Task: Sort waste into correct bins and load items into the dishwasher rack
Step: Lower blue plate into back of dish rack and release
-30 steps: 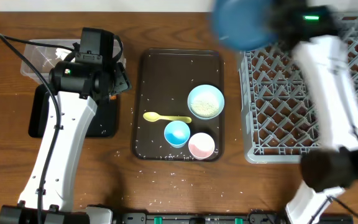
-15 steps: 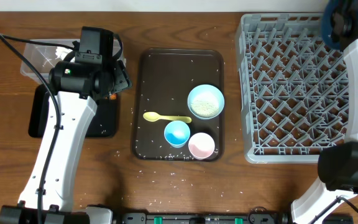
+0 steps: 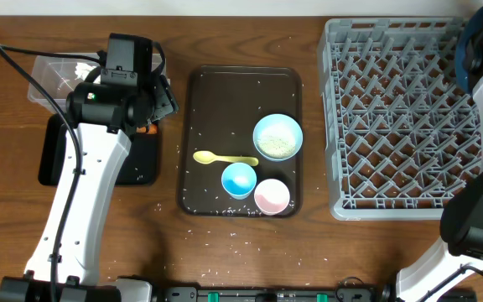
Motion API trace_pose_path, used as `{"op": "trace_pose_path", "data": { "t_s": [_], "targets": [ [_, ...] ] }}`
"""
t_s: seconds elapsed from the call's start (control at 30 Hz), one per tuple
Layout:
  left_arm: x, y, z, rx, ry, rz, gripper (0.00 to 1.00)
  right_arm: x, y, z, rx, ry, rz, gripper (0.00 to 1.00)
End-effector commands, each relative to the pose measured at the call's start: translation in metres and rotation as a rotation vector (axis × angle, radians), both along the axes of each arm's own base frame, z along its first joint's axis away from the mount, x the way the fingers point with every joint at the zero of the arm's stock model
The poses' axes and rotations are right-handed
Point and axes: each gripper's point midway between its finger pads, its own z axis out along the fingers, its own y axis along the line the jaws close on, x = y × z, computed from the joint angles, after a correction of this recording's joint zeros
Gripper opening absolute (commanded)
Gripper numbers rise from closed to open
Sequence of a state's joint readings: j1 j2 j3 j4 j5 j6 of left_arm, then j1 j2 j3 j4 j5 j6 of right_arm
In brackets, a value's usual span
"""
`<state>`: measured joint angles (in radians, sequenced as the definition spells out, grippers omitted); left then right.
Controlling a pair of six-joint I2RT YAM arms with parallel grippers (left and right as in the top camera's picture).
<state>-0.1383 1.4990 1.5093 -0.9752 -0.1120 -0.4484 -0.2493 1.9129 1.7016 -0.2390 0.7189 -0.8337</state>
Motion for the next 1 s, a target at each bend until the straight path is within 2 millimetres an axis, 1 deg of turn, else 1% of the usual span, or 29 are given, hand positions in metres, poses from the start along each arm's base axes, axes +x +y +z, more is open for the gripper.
{"op": "trace_pose_path", "data": {
  "t_s": [0.0, 0.07, 0.17, 0.27, 0.33, 0.43, 0.5, 0.53, 0.57, 0.63, 0.77, 0.87, 0.9, 0.93, 0.97],
  "targets": [
    [-0.001, 0.003, -0.006, 0.011, 0.014, 0.013, 0.74, 0.011, 0.012, -0.019, 0.015, 0.063, 0.107, 0.01],
    [0.0, 0.003, -0.006, 0.011, 0.012, 0.013, 0.74, 0.012, 0.014, -0.032, 0.025, 0.087, 0.115, 0.01],
    [0.001, 0.003, -0.005, 0.01, 0.007, 0.013, 0.74, 0.012, 0.012, -0.051, 0.028, 0.112, 0.099, 0.01],
    [0.001, 0.003, -0.005, 0.01, 0.007, 0.013, 0.74, 0.011, 0.002, -0.057, 0.011, 0.089, 0.023, 0.01],
    [0.001, 0.003, -0.005, 0.01, 0.007, 0.014, 0.74, 0.01, -0.002, -0.053, -0.004, 0.06, -0.009, 0.01],
    [0.002, 0.003, -0.004, 0.009, 0.0, 0.013, 0.74, 0.01, -0.009, -0.037, -0.051, 0.001, -0.055, 0.01],
    [0.003, 0.003, -0.004, 0.008, -0.004, 0.014, 0.74, 0.01, -0.011, -0.028, -0.095, 0.007, -0.062, 0.01],
    [0.003, 0.003, -0.004, 0.008, -0.004, 0.014, 0.74, 0.011, -0.01, -0.028, -0.105, 0.026, -0.05, 0.01],
    [0.003, 0.003, -0.004, 0.008, -0.004, 0.013, 0.74, 0.012, -0.007, -0.03, -0.108, 0.045, -0.035, 0.01],
    [0.003, 0.003, -0.004, 0.008, -0.004, 0.013, 0.74, 0.016, 0.003, -0.041, -0.088, 0.102, 0.014, 0.01],
    [0.003, 0.003, -0.004, 0.008, -0.004, 0.013, 0.74, 0.022, 0.034, -0.067, -0.014, 0.172, 0.104, 0.03],
    [0.003, 0.003, -0.004, 0.008, -0.004, 0.013, 0.74, 0.024, 0.053, -0.077, 0.018, 0.187, 0.123, 0.06],
    [0.003, 0.003, -0.004, 0.008, -0.004, 0.013, 0.74, 0.024, 0.057, -0.079, 0.021, 0.192, 0.124, 0.08],
    [0.003, 0.003, -0.004, 0.008, -0.004, 0.013, 0.74, 0.024, 0.062, -0.08, 0.029, 0.195, 0.129, 0.15],
    [0.003, 0.003, -0.004, 0.008, -0.004, 0.013, 0.74, 0.024, 0.065, -0.082, 0.034, 0.201, 0.133, 0.26]
  ]
}}
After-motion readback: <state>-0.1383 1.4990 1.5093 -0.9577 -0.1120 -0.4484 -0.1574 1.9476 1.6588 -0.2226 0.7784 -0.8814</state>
